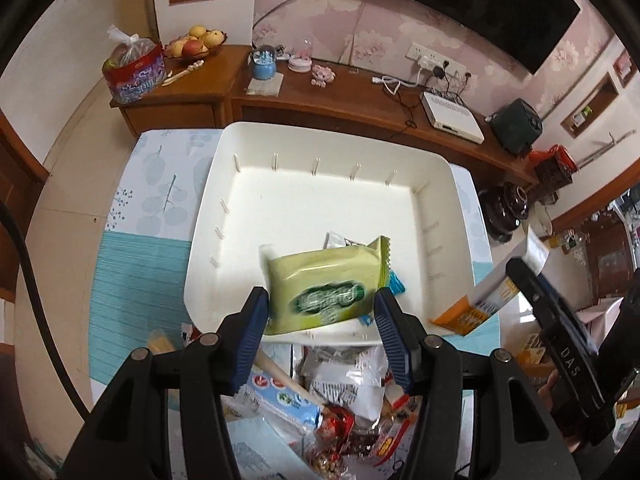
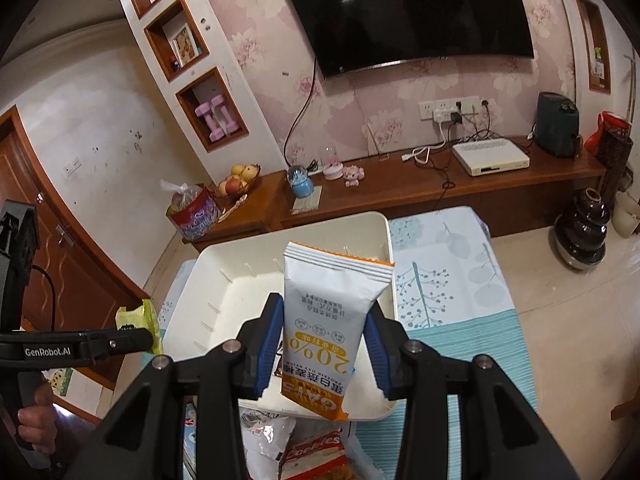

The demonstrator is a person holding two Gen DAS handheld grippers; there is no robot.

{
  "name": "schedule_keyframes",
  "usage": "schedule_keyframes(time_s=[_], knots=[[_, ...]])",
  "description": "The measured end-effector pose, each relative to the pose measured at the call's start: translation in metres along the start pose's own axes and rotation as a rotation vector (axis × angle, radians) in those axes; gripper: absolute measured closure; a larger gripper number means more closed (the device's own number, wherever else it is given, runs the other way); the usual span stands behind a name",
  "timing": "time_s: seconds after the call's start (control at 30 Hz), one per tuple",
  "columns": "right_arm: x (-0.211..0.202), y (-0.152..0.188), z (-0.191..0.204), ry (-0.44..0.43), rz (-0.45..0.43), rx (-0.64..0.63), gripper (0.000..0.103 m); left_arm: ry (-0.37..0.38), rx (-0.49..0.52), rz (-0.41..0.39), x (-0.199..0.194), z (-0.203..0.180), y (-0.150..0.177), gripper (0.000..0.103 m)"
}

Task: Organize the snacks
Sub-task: 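Open both tools to drop the packets into the tray, then move both tools back toward the remaining snack pile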

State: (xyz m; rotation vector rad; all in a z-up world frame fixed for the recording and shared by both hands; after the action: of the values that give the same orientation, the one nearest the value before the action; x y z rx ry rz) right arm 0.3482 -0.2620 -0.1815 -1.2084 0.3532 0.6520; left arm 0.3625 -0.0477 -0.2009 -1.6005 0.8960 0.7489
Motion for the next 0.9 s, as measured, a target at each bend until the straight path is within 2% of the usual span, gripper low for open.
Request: schedule_keyframes(time_s=[0.07,0.1,0.17,0.27,0.57,0.9], knots=[[0.006,0.004,0.001,-0.010,0.030,0.000,0.062,0.005,-0.015,-0.013,0.001,0.003,-0.003,0.047],[0.008,0.006,0.002,-0.020,0.046,-0.002,0.061,0.001,-0.025,-0.016,0.000,0.005,-0.004,0.041],[0.010,0.006,0.003,-0.020,0.048,-0.006,0.050,-0.001,-0.037,-0.029,-0.003,0.008,-0.005,0.039],[0.008,0.006,0.004,-0.025,0.044,0.001,0.042,-0.006,-0.042,-0.039,-0.009,0.012,-0.004,0.037],[-0.016,0.010,0.005,-0.001,0.028,0.010,0.041,-0.012,-0.047,-0.059,-0.037,0.026,0.015,0.036],[-0.073,0.030,0.017,0.049,-0.022,0.014,0.041,0.038,-0.038,-0.087,-0.081,0.040,0.053,0.036]])
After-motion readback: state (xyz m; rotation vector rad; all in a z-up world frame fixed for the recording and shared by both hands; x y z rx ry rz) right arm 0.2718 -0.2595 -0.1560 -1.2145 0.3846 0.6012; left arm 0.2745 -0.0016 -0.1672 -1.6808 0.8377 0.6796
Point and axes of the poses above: each gripper's, at about its wrist camera, not at the fingertips, and x roughly the way its jaws point, z to its left, y to its underside, the point moved 10 cm from there along x, roughly the way its jaws point, and after that the axes turned 6 degrees about -z, right-handed, at the moved point
